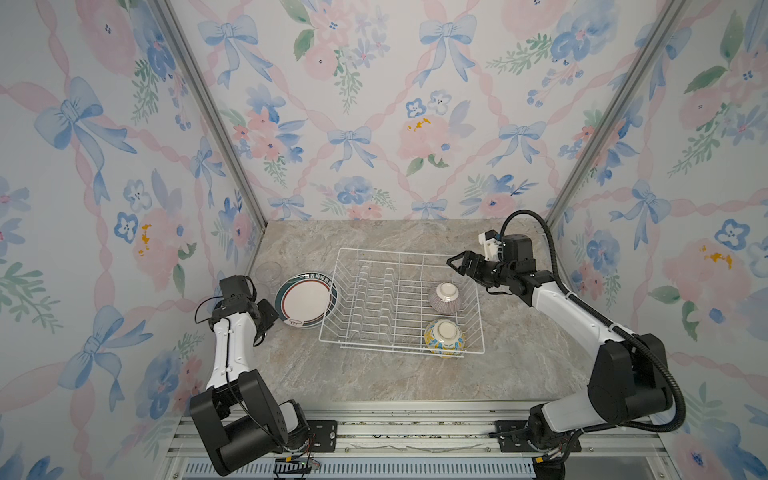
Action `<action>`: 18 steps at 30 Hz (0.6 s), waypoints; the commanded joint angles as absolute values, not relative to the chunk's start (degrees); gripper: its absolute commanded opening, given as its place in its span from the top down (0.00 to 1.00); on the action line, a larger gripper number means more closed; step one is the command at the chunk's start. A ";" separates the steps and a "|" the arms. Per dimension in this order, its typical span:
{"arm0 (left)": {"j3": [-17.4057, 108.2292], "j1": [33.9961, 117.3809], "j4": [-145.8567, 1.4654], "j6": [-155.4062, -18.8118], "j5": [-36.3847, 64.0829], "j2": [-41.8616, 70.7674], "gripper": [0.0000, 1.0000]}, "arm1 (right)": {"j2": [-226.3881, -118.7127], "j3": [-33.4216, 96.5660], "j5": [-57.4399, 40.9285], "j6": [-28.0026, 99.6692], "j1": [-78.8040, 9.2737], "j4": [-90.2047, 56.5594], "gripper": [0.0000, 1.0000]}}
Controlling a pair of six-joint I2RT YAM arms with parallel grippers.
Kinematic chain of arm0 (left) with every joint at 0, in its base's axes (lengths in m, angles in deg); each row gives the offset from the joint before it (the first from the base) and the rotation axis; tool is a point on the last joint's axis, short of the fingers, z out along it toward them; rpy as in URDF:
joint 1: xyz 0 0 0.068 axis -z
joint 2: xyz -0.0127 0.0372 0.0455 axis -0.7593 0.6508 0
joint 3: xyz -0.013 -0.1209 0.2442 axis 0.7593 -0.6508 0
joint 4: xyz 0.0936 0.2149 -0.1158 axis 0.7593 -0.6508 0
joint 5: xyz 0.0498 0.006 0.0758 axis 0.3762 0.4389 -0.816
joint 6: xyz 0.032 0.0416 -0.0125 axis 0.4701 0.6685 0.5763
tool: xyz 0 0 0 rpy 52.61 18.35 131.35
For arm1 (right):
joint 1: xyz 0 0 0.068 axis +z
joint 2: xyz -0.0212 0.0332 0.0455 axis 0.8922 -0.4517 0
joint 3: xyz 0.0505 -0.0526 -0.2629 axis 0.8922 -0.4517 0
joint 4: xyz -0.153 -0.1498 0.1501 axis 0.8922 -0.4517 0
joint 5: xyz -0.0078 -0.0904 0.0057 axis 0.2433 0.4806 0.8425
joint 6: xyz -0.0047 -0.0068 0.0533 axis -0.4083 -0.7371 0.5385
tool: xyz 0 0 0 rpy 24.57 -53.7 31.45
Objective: Unload the mixed dishes from the dish rack
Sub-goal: 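Lower the clear cup beside the other cups and open the left gripper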
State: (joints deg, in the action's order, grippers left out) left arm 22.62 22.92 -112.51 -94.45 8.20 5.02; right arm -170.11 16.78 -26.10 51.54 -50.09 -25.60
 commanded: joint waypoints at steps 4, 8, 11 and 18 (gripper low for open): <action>24.25 22.42 -112.36 -92.05 8.67 6.59 0.82 | -170.09 16.02 -27.01 51.80 -50.84 -24.89 0.03; 24.55 22.42 -112.36 -91.94 8.80 6.30 0.73 | -170.09 16.01 -26.86 51.75 -50.96 -25.03 0.03; 24.83 22.42 -112.47 -91.84 9.97 6.17 0.67 | -170.33 16.01 -26.90 51.80 -50.94 -24.78 0.03; 24.39 22.42 -112.46 -91.84 13.05 2.95 0.49 | -170.75 16.00 -27.14 52.22 -50.95 -24.33 0.03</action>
State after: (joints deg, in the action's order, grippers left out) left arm 23.63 22.72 -112.32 -92.04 10.76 5.37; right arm -170.16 16.75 -26.17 51.76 -50.42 -25.55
